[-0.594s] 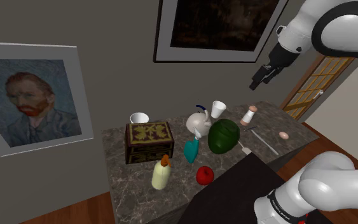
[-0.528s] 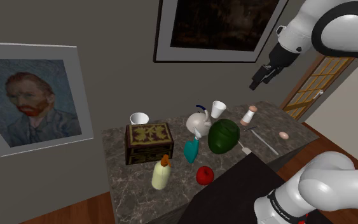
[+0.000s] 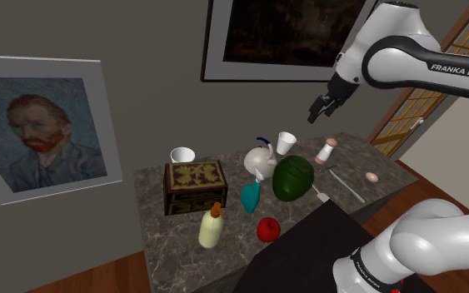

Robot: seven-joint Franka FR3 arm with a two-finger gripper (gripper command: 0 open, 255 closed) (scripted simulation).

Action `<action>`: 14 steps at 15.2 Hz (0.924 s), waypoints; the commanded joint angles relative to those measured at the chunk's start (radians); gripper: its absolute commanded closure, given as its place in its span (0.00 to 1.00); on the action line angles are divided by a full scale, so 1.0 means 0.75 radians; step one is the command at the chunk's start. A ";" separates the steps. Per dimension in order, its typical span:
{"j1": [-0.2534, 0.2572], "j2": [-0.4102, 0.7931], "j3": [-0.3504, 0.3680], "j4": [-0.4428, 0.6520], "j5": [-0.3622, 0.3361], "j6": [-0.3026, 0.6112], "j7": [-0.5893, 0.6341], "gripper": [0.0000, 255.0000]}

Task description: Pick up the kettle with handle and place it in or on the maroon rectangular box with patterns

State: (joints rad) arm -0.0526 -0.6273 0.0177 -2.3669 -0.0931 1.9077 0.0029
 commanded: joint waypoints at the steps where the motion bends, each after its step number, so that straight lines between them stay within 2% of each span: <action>1: -0.011 0.065 -0.018 -0.023 -0.006 0.086 -0.004 0.00; 7: -0.042 0.313 -0.068 -0.015 -0.015 0.317 -0.020 0.00; 14: -0.070 0.644 -0.123 0.074 0.003 0.547 -0.050 0.00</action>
State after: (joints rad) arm -0.1022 -0.1817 -0.0694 -2.3200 -0.0935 2.2897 -0.0318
